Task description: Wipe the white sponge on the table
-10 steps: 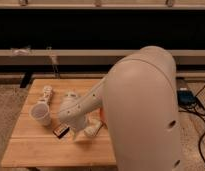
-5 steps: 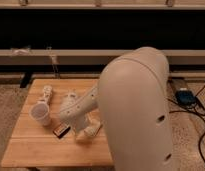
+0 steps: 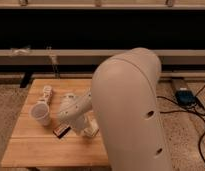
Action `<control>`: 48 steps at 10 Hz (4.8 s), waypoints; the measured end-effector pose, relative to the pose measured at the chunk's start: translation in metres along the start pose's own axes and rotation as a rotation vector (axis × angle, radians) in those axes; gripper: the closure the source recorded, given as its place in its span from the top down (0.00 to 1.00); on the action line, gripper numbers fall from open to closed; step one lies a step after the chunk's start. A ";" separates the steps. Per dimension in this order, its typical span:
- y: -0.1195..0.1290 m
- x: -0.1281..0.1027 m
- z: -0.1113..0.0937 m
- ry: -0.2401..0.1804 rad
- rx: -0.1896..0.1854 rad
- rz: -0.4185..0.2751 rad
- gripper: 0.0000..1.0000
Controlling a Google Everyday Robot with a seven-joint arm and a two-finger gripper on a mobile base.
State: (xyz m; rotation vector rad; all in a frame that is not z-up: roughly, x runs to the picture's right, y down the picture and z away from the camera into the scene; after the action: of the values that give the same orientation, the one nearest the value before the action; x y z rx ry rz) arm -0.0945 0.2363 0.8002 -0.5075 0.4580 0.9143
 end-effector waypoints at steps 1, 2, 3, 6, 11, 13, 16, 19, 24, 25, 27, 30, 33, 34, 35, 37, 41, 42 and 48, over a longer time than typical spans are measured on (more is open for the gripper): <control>-0.001 0.000 -0.001 -0.001 0.001 0.002 0.26; -0.001 0.000 -0.002 -0.003 0.002 0.003 0.16; -0.002 0.000 -0.003 -0.003 0.003 0.005 0.06; -0.004 0.002 -0.005 0.001 0.002 0.012 0.00; -0.010 0.007 -0.007 0.015 -0.004 0.020 0.00; 0.004 0.006 -0.013 0.001 -0.015 -0.014 0.00; 0.049 0.008 -0.028 -0.027 -0.027 -0.123 0.00; 0.075 0.010 -0.031 -0.020 -0.019 -0.205 0.00; 0.046 0.016 -0.005 0.069 0.007 -0.154 0.00; 0.031 0.013 -0.004 0.073 0.007 -0.117 0.00; 0.015 0.011 -0.007 0.064 -0.001 -0.068 0.00; 0.008 0.005 -0.015 0.027 -0.016 -0.042 0.00; 0.017 -0.005 -0.023 -0.010 -0.019 -0.072 0.00; 0.026 -0.010 -0.028 -0.030 -0.020 -0.103 0.00; 0.038 -0.013 -0.034 -0.050 -0.025 -0.139 0.00; 0.052 -0.012 -0.043 -0.071 -0.029 -0.186 0.00; 0.076 0.009 -0.046 -0.037 -0.032 -0.251 0.00; 0.076 0.013 -0.045 -0.028 -0.032 -0.249 0.00; 0.060 0.022 -0.043 -0.016 -0.046 -0.210 0.04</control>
State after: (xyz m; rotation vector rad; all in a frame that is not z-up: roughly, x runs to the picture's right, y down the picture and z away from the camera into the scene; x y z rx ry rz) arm -0.1393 0.2551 0.7406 -0.5787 0.3619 0.7279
